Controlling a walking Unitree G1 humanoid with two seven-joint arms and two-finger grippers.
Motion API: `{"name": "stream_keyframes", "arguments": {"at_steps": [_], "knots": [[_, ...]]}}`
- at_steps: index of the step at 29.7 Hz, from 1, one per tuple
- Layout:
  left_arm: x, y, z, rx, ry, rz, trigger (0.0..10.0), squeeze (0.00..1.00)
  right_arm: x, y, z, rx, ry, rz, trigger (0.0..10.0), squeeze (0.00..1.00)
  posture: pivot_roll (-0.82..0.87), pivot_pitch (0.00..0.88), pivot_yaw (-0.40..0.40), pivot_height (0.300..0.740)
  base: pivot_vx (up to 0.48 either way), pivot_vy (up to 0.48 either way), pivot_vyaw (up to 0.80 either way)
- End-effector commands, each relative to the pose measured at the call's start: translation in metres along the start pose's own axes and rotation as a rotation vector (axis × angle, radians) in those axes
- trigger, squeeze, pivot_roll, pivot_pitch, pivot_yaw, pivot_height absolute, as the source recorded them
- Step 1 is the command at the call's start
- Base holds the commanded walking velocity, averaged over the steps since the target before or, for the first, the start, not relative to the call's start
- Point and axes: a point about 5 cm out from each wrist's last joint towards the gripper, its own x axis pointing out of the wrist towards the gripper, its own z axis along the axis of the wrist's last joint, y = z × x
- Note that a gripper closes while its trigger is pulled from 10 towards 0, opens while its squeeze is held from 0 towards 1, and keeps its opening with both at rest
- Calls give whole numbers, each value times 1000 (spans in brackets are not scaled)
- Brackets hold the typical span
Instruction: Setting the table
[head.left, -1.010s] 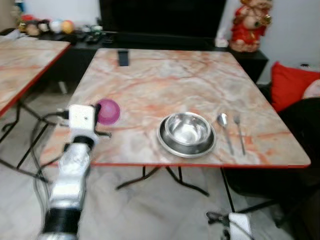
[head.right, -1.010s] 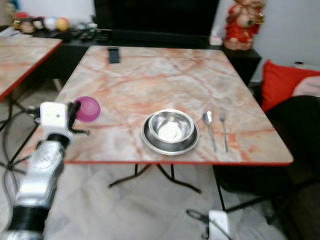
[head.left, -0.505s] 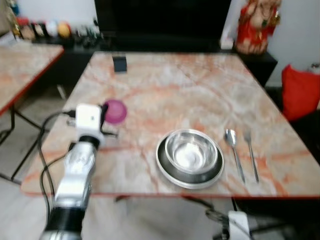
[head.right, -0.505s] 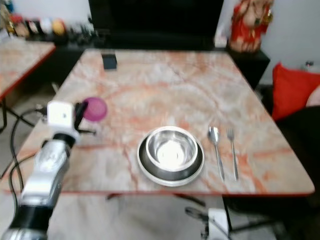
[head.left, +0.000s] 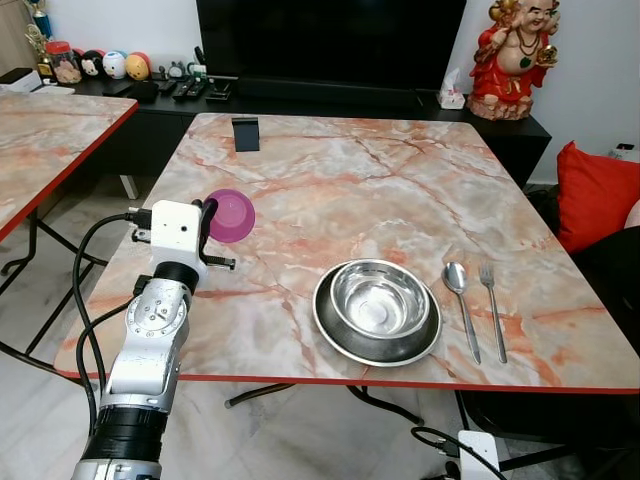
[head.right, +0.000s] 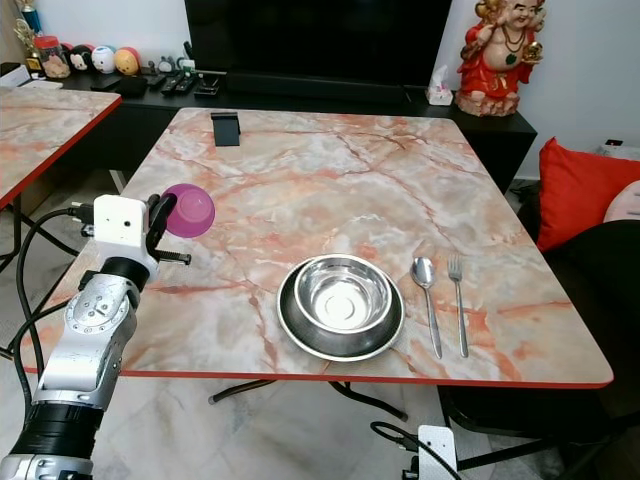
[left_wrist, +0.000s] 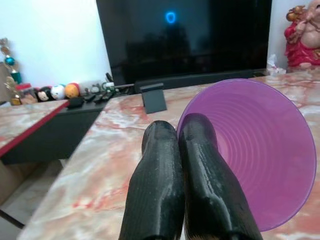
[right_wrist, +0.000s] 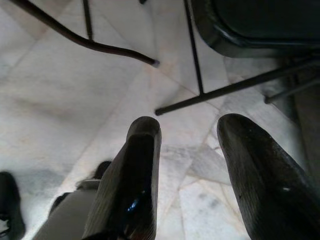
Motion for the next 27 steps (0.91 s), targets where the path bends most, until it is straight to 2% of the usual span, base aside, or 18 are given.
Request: {"name": "stream_keyframes", "arguments": {"at_steps": [1,10,27], "knots": [[2,-6,4,-7,-11,-25,10000,0,0,-4,-1,-8,7,-9,10000,0,118,0,-68,724,0,-262,0],[1,-7,5,-14,-16,-36,10000,0,0,-6,-4,-9,15,-10,10000,0,118,0,-70,724,0,-268,0],[2,-14,4,-26,-8,-113,10000,0,0,-4,-1,-13,3,-8,10000,0,115,0,-70,724,0,0,0]]}}
